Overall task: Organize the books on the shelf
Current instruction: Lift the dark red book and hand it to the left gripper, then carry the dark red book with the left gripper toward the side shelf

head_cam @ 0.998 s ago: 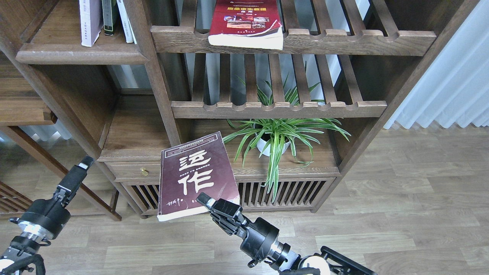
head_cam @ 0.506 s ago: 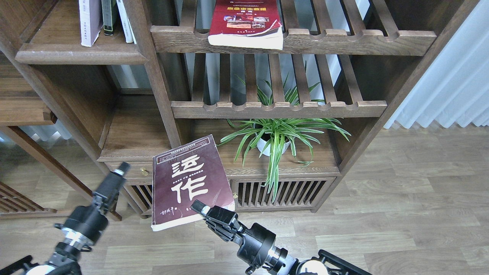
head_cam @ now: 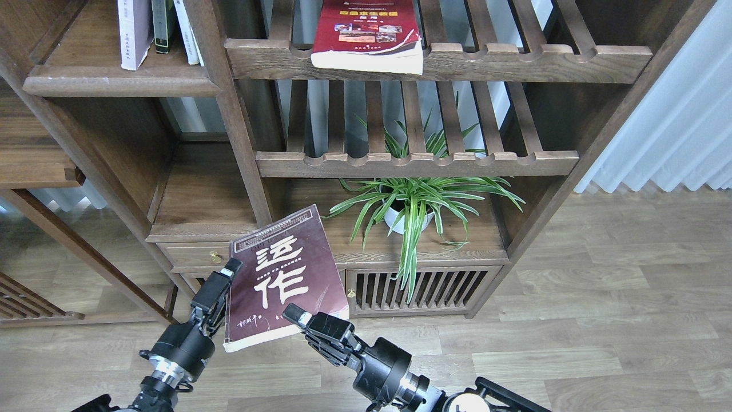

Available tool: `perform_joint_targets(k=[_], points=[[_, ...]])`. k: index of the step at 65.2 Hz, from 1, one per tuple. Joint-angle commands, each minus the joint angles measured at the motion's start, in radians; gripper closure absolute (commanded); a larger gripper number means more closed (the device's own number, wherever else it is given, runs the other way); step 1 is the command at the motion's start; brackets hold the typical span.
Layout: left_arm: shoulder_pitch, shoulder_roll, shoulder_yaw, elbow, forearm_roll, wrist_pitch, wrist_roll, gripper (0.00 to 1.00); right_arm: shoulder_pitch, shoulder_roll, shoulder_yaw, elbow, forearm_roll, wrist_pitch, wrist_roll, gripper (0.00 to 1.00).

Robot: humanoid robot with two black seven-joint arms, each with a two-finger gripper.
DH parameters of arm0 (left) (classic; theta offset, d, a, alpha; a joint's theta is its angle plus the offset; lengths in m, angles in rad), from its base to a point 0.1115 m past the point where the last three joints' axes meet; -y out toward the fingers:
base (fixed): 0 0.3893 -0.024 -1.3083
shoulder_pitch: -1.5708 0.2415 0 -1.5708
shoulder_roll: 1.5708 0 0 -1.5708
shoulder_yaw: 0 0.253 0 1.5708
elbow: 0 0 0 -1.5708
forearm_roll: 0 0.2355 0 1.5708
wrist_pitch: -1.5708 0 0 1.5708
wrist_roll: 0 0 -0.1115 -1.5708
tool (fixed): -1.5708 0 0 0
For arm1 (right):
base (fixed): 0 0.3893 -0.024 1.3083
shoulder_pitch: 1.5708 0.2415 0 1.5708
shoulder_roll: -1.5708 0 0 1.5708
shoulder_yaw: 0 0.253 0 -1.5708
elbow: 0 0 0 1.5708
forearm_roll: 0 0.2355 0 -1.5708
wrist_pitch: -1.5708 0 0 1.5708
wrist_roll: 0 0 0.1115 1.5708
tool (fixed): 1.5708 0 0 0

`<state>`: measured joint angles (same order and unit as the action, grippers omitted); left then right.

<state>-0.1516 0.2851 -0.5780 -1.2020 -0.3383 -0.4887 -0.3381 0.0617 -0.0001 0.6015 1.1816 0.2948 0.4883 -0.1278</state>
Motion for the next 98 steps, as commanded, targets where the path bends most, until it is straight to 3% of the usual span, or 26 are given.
perform_joint_targets(k=[1, 12, 21, 32, 51, 54, 55, 58, 66, 84, 92, 98], points=[[-0.003, -0.007, 0.004, 0.005, -0.001, 0.000, -0.002, 0.32, -0.005, 0.000, 0.000, 0.004, 0.000, 0.000, 0.001, 0.97], [-0.003, -0.009, 0.006, 0.005, -0.001, 0.000, -0.004, 0.45, -0.005, 0.000, 0.000, 0.004, -0.002, 0.000, 0.001, 0.97], [-0.005, -0.007, 0.006, 0.015, -0.024, 0.000, -0.004, 0.71, -0.013, 0.000, 0.000, 0.004, -0.002, 0.000, 0.001, 0.97], [-0.005, 0.006, -0.005, 0.022, -0.030, 0.000, -0.002, 0.90, -0.019, 0.000, 0.004, 0.003, -0.005, 0.000, 0.001, 0.97], [-0.003, 0.167, -0.083, 0.005, -0.024, 0.000, 0.007, 0.93, -0.031, 0.000, 0.034, -0.008, -0.002, 0.000, 0.008, 0.93], [-0.003, 0.200, -0.103, -0.001, -0.021, 0.000, 0.007, 0.93, -0.031, 0.000, 0.034, -0.007, -0.005, 0.000, 0.005, 0.83], [-0.003, 0.221, -0.114, -0.005, -0.021, 0.000, 0.007, 0.93, -0.031, 0.000, 0.032, -0.007, -0.009, 0.000, 0.002, 0.72], [-0.003, 0.253, -0.135, -0.017, -0.021, 0.000, 0.007, 0.93, -0.031, 0.000, 0.032, -0.007, -0.019, 0.000, 0.001, 0.58], [-0.006, 0.350, -0.186, -0.076, -0.019, 0.000, 0.008, 0.93, -0.034, 0.000, 0.034, -0.010, -0.040, 0.000, 0.001, 0.40], [-0.039, 0.555, -0.315, -0.183, -0.013, 0.000, 0.010, 0.93, -0.040, 0.000, 0.035, -0.019, -0.040, 0.000, 0.001, 0.35], [-0.043, 0.629, -0.440, -0.182, -0.001, 0.000, 0.008, 0.93, -0.042, 0.000, 0.035, -0.030, -0.040, 0.000, 0.001, 0.33], [-0.081, 0.666, -0.462, -0.180, 0.001, 0.000, 0.008, 0.93, -0.042, 0.000, 0.035, -0.031, -0.040, 0.000, 0.001, 0.30]])
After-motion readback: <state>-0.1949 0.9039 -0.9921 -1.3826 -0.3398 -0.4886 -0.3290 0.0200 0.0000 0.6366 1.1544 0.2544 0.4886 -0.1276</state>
